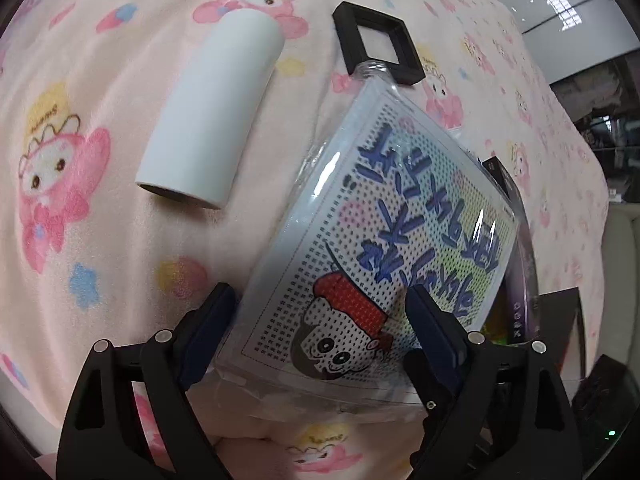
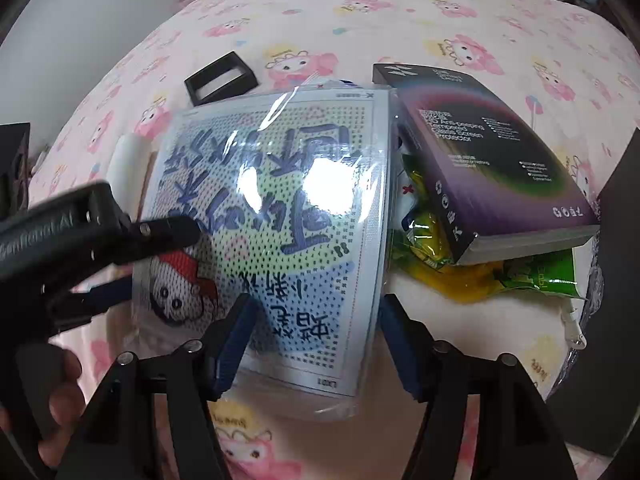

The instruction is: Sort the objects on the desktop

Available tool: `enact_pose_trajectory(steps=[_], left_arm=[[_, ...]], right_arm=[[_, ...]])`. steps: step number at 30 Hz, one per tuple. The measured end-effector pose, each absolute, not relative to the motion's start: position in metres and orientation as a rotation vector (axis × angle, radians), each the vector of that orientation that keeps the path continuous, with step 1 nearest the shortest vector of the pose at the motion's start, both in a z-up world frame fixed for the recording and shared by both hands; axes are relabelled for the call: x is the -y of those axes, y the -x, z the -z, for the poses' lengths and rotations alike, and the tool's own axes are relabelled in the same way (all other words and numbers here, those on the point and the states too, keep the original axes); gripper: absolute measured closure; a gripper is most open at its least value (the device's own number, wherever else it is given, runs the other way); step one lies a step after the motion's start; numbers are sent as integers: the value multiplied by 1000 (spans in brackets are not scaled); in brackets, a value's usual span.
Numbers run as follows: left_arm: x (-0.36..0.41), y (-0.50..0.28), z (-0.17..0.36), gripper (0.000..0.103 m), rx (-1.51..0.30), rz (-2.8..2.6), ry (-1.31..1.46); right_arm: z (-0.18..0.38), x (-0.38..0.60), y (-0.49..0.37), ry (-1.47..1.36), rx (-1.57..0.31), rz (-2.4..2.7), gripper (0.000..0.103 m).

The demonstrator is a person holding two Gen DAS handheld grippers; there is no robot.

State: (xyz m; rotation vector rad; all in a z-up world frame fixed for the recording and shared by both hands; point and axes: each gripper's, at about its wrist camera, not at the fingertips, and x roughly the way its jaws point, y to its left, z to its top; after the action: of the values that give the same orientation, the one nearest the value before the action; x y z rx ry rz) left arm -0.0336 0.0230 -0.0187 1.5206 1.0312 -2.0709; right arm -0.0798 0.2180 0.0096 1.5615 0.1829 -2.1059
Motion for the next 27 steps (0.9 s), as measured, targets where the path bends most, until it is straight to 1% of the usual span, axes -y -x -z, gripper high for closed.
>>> enact_pose_trajectory(steps=[2,6,9,12,16,19,21,23,24,27], left_arm=[[-25,32,13,19,-1016,2095,-1508],[-53,27,-8,20,-879,2234,-1531],[-78,19,-28,20,-796,2385,-1515],[-94,17,-31,19,-786,2427,-1592],[-110,16,-28,20,-818,2460,-1691],[-125,20,-26,20,-779,2484,-1768],[-135,22,-23,20,-739,2483,-1806],[-141,23,-18,24,-690,2480,-1836],[-143,23,-13,32,-657,2474,-1847],[-150,28,-1,42,-589,2431,-1886]], right_arm=[[-20,-219,73,-1515,-187,2136,40],[-50,-231,59,-1444,-173,2169,46],[-74,-246,46,-1426,-175,2216,47],[-91,-268,32,-1422,-149,2256,47],[-91,-300,15,-1467,-82,2243,47],[-80,-321,-4,-1512,-36,2237,47],[-68,-333,-9,-1547,34,2216,47],[-56,-345,-12,-1583,107,2195,47],[-52,-348,-13,-1590,126,2195,47],[-41,-351,-14,-1594,147,2207,47]])
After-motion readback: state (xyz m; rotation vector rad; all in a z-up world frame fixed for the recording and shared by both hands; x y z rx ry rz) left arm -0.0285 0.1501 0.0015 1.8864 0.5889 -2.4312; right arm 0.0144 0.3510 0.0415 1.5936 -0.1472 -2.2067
